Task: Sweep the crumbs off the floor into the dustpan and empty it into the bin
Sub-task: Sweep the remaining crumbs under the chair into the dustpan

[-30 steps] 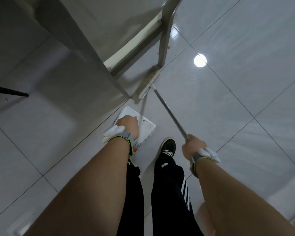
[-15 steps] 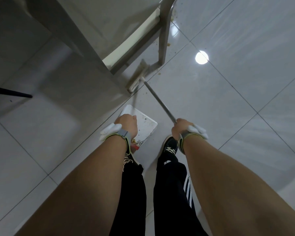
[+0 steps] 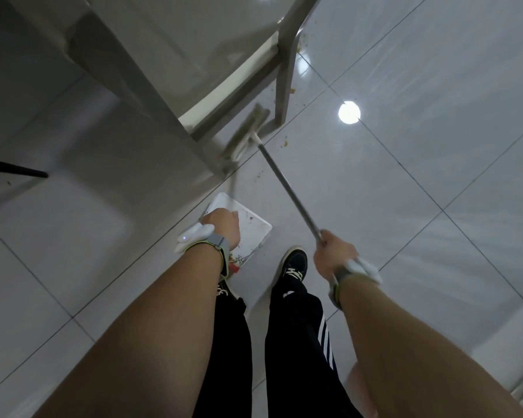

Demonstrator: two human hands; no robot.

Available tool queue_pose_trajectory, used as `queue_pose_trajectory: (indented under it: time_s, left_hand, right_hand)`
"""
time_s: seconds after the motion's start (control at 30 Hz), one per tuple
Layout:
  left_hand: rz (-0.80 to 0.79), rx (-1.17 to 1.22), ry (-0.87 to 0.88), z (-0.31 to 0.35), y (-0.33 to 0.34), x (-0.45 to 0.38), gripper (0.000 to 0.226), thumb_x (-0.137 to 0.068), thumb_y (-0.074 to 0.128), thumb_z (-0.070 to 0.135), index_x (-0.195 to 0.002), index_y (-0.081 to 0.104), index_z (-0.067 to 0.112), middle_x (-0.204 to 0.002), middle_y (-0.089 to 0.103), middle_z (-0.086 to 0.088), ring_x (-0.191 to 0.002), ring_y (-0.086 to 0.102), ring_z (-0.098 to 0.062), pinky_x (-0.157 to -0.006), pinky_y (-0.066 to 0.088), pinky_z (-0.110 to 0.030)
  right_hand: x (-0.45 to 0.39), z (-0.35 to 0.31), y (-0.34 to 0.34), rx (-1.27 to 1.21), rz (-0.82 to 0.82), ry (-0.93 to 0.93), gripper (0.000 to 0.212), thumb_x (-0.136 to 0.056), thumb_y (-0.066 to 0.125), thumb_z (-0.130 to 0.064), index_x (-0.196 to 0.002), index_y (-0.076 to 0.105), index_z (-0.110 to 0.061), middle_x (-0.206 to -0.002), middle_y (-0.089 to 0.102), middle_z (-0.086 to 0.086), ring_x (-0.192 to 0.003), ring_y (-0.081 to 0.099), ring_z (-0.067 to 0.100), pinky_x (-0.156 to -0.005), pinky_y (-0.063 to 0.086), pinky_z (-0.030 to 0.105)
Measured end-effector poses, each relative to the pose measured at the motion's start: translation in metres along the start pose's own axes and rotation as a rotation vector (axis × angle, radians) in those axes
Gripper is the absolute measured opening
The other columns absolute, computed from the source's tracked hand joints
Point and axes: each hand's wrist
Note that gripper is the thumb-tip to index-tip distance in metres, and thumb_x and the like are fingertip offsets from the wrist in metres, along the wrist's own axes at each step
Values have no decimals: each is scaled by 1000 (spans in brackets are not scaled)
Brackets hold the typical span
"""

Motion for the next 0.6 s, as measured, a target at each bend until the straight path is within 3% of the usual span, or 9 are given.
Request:
queue_pose_trajectory:
  time_s: [0.1,0.17,0.23,0.33,0.47,0.6]
  left_hand:
    - [-14,-94,33,-2,-2,-1,44,-101,35,19,-145,36,10,-125,55,-15,-112,57,-32,-89,48,-40]
    - [9,-118,46,-4,3,-4,38,-103,32,21,-133,50,8,-111,59,-16,-104,59,-33,-76,46,-35]
    - [26,-75,57,-7,7,-6,43,-104,28,26,-122,59,2,-107,63,-17,-101,61,-34,-78,46,-35]
    - [39,24,47,-6,7,-6,47,-105,29,28,-109,65,-1,-105,68,-21,-100,64,-38,-84,50,-41]
    - [41,-3,93,-6,4,-4,53,-105,27,33,-83,65,3,-80,65,-15,-92,67,-36,-70,46,-34]
    - [-17,-18,84,-12,1,7,49,-105,29,29,-107,65,-4,-105,69,-22,-95,66,-36,-78,51,-37]
  right_hand:
    - [-36,-48,-4,36,-71,17,18,-86,40,-25,-98,51,-30,-93,61,3,-75,58,25,-65,45,34]
    - [-41,-56,0,90,-181,66,24,-81,47,-21,-104,51,-25,-102,59,4,-79,56,27,-63,40,33]
    - [-29,-38,12,46,-226,111,32,-83,50,-18,-114,52,-21,-113,59,8,-94,58,32,-62,39,32]
    - [10,19,34,-85,-136,203,27,-88,43,-24,-114,52,-24,-100,64,11,-88,61,33,-67,49,35]
    - [59,74,51,-129,1,196,36,-93,35,-45,-122,52,-35,-95,69,6,-80,64,30,-72,54,36]
    - [65,67,54,-32,31,99,27,-96,34,-47,-114,50,-36,-84,67,4,-72,62,29,-66,53,36]
Point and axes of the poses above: each hand's wrist, its own x-axis away from the middle knuckle, its own y-axis out of the palm, z = x × y
